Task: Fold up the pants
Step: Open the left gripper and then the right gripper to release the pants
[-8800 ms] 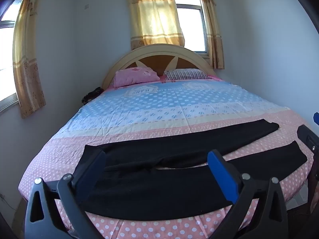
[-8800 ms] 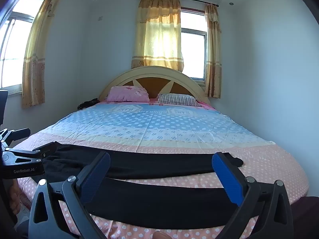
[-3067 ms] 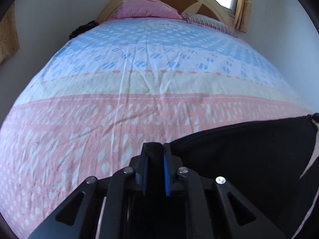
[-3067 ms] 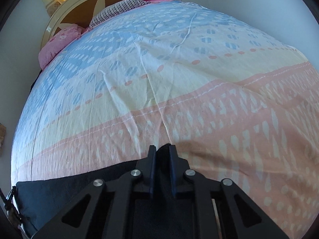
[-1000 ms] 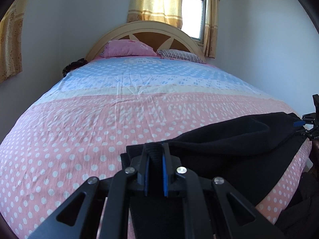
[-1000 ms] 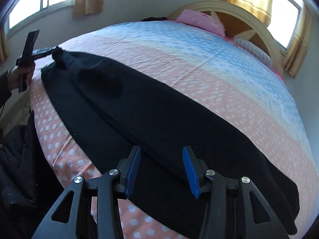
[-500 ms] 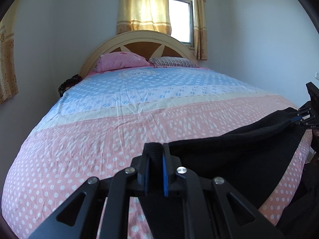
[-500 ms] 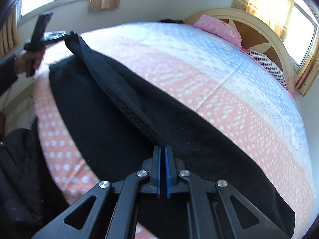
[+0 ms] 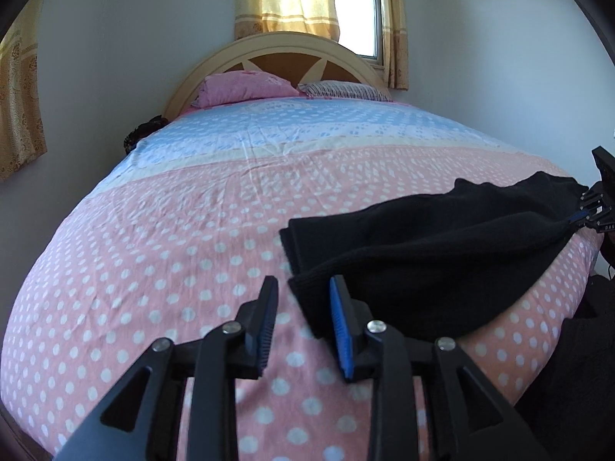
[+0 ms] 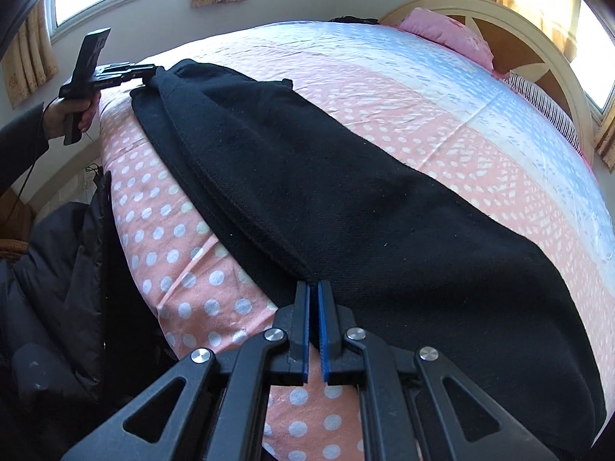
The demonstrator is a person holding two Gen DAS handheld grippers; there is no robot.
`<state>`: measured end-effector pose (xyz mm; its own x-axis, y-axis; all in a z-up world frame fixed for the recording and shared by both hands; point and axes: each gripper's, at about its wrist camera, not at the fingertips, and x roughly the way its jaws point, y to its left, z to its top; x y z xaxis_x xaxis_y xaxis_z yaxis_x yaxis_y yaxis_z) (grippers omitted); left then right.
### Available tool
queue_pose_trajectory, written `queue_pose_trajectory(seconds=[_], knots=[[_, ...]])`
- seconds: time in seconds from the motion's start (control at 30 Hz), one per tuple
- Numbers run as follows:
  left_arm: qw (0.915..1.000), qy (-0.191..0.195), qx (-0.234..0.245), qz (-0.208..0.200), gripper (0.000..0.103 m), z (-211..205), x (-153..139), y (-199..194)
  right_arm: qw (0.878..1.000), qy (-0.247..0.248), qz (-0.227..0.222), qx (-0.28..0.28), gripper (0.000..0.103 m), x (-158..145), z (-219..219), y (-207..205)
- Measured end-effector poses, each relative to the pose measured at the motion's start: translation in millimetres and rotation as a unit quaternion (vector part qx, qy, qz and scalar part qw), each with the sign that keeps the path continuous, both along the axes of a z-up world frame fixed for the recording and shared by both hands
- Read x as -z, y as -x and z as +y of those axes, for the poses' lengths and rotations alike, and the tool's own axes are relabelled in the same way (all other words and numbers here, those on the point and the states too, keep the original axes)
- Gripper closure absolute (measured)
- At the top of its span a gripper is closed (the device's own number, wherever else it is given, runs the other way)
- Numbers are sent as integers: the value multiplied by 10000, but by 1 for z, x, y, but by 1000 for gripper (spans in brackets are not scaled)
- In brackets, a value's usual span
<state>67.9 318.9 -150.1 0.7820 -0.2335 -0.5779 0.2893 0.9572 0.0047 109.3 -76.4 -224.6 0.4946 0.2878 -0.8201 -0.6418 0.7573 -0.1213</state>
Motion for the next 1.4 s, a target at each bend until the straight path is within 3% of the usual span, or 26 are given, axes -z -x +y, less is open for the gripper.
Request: queue_pose_trajectory(seconds=[0.13,0.2,0.33,0.47,0.63,0.8,1.07,1.13,1.2,1.4], knots=[[9990,-287,-262,236,64,26,3,12,10000,-15,-54,17,99,7,0,9],[9978,-233,-514,343,64,43,5,18,10000,-63,-60,42,99,10,-1,13],[9958,443,-713,362,66,57,-2,28,9999,-55,-84,62,99,10,0,15],[9927,1032,-505,360,66,39,-11,23,9998,-13,-146,100,99,7,1,16],[9933,1019,-340,433,66,7,-13,8,9997,16,-119,226,99,3,-4,15],[9960,616,-227,603,66,-21,-2,3,9996,9,-78,264,99,7,-6,18],[9965,606,-559,157,65,-30,-25,4,9997,21,166,167,98,8,-9,12],[9965,641,-541,-26,59,-39,-36,4,9998,193,51,33,89,4,-6,15],[9968,656,-414,-192,48,-54,-45,5,9998,208,42,-64,66,-3,-6,16],[9958,866,246,-165,43,-118,-45,-4,9968,-783,5,-185,63,-50,1,-10]])
